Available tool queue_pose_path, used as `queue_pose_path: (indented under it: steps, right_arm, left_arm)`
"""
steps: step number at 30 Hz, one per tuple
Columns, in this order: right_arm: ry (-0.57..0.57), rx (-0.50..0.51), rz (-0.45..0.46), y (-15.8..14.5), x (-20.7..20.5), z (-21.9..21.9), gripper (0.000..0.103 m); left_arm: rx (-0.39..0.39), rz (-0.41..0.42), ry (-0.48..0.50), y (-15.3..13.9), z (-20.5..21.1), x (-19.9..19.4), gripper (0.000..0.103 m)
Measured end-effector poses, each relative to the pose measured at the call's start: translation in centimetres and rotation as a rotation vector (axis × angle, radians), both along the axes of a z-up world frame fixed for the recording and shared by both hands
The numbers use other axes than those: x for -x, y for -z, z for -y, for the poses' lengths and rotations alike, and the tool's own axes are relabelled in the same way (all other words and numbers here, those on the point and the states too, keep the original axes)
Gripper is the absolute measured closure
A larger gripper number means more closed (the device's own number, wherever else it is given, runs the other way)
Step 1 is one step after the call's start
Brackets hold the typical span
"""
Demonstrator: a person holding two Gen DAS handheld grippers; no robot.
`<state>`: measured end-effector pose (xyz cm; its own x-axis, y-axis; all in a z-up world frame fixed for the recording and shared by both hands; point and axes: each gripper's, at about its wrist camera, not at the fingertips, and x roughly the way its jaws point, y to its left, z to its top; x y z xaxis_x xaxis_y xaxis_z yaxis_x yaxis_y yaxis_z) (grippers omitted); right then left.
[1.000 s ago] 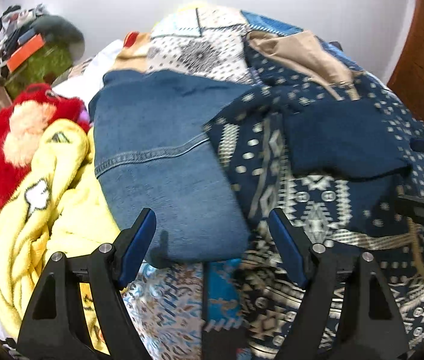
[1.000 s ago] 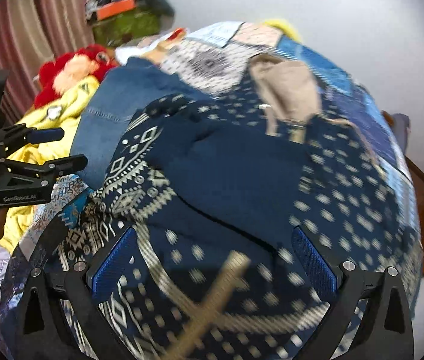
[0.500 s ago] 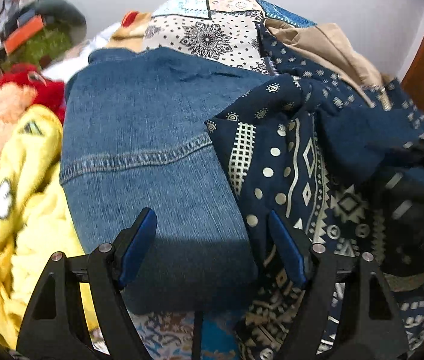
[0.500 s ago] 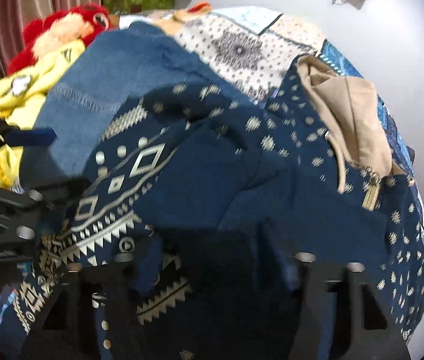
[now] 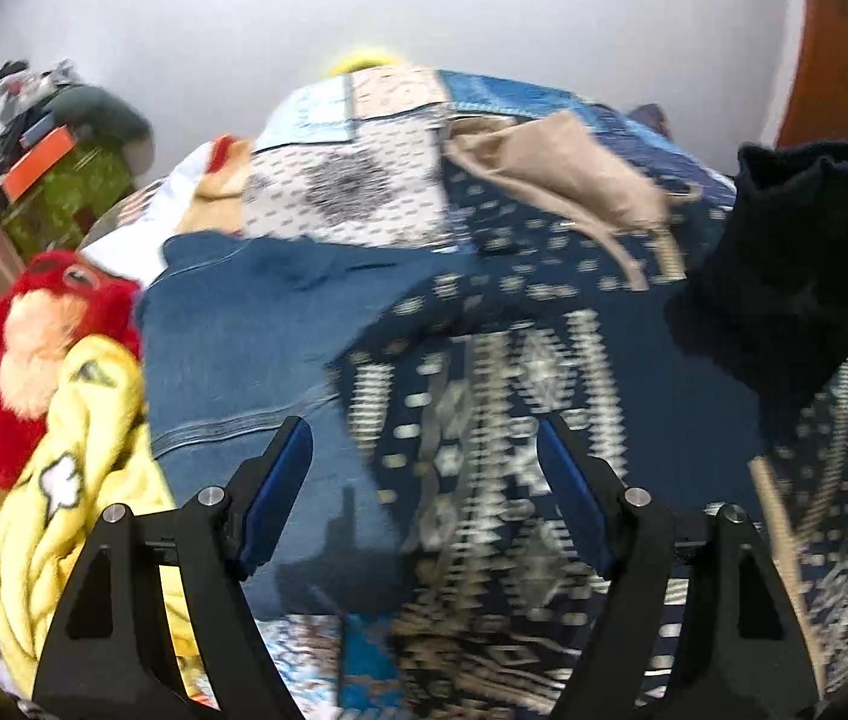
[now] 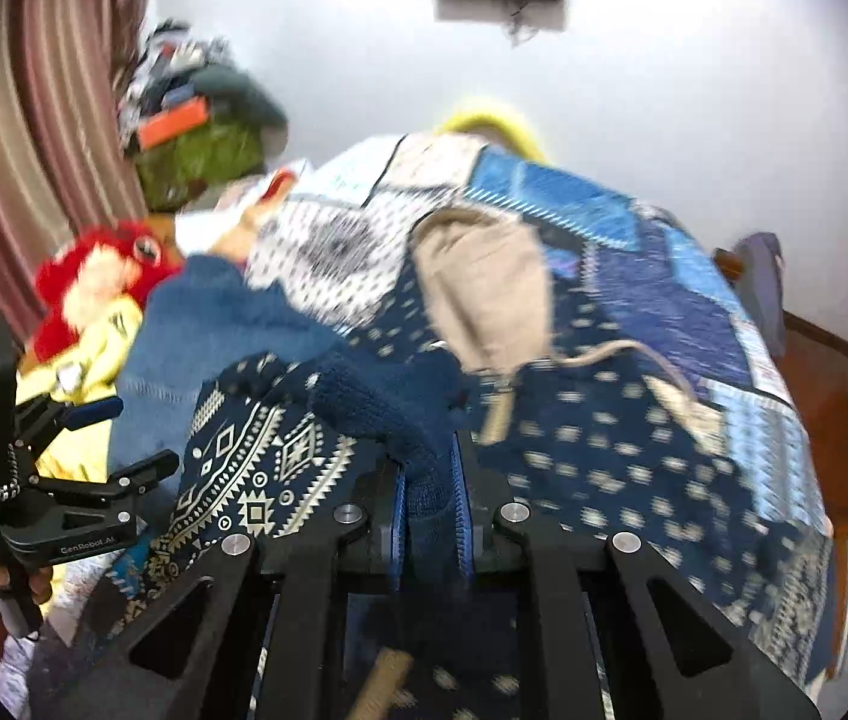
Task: Fold large clothes
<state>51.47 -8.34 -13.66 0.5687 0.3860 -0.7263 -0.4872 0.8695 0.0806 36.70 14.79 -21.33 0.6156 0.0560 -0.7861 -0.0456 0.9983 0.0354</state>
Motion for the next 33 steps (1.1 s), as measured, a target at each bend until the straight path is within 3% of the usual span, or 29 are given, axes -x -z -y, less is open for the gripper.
queue_pose_path:
  steps: [5, 9, 13, 17, 23, 26, 33]
  right_arm:
    - [0.063, -0.015, 0.016, -1.2, 1.3, 5.4, 0.093]
    - [0.104, -0.004, -0.01, 0.0, 1.4, 8.8, 0.093]
    - [0.161, 0.005, -0.054, 2.3, 0.7, 12.1, 0.093]
    - [0.204, 0.009, -0.12, 5.1, -0.5, 14.5, 0.094]
    - [0.236, 0.087, -0.189, 10.0, -2.1, 16.9, 0.094]
    - [0.215, 0.109, -0.157, 10.6, -2.1, 17.2, 0.094]
    - [0.169, 0.277, -0.103, 10.6, -1.7, 15.6, 0.089]
  left_arm:
    - [0.077, -0.108, 0.057, 2.8, 3.6, -1.1, 0.026]
    - [0.054, -0.211, 0.005, 6.3, 4.2, -2.3, 0.025]
    - [0.107, -0.208, -0.038, 6.9, 3.4, -2.8, 0.025]
    - [-0.046, -0.213, -0.056, 7.4, 3.6, -3.0, 0.024]
    - [-0.052, -0.195, -0.046, 8.0, 3.0, -1.9, 0.023]
    - [-0.042, -0.192, -0.054, 8.2, 2.8, -1.8, 0.022]
    - [-0.058, -0.183, -0.062, 8.4, 2.9, -2.1, 0.015]
